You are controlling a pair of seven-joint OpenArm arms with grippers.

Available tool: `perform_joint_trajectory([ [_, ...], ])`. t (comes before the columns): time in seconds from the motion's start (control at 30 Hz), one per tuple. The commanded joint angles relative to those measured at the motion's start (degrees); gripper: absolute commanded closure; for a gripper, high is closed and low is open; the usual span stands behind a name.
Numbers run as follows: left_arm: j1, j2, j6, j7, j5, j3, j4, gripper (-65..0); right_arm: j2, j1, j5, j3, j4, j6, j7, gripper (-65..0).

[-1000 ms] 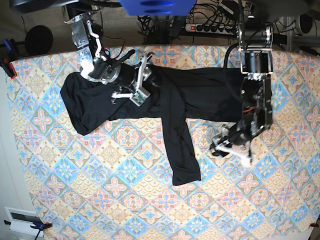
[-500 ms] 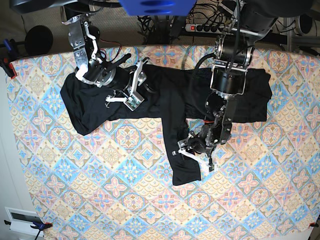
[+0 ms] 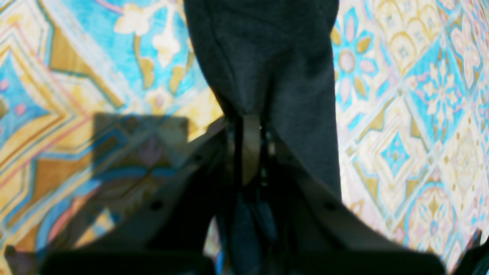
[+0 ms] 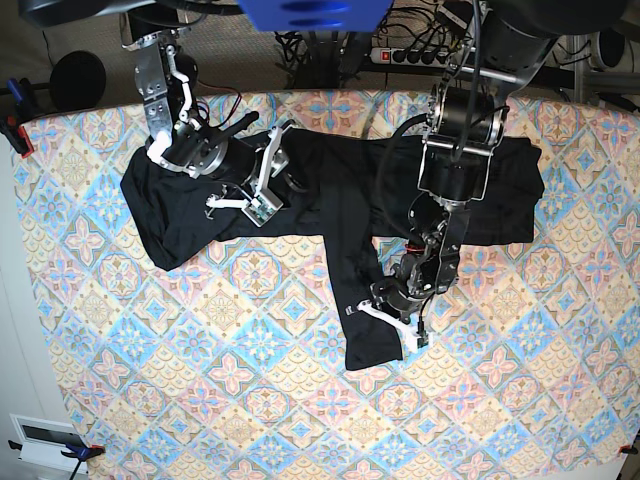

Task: Layout the t-shirt on the table in an organized manner, then fold the t-shirt properly
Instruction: 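Grasp the shirt sleeve with the left gripper and drag it onto the body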

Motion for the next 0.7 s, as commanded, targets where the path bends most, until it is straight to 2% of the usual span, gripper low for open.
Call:
perform_joint_trajectory([
  [0.0, -0.68, -1.31, 0.2, 0.09, 0.24, 0.18, 3.06, 0.0, 0.09, 0.72, 1.02, 0.19, 1.17, 0.24, 1.21, -22.4],
  [0.07, 1.96, -2.72, 0.2, 0.09, 0.15, 0.09, 9.22, -1.4, 0.09, 0.99, 1.02, 0.19, 1.17, 0.24, 1.21, -22.4],
  [0.27, 12.42, -8.43, 0.2, 0.09, 0.15, -0.08, 32.6, 0.0, 0.09, 1.51, 1.11, 0.19, 0.73, 0.24, 1.21, -22.4],
  [0.5, 27.72, -9.75, 0.2, 0.27, 0.32, -9.93, 56.16, 0.0, 0.18, 1.51, 1.11, 0.19, 0.64, 0.24, 1.21, -22.4],
  [0.67, 35.72, -11.69, 0.2, 7.04, 0.15, -16.96, 67.68, 0.0, 0.18, 1.51, 1.11, -0.16, 0.64, 0.24, 1.21, -22.4],
])
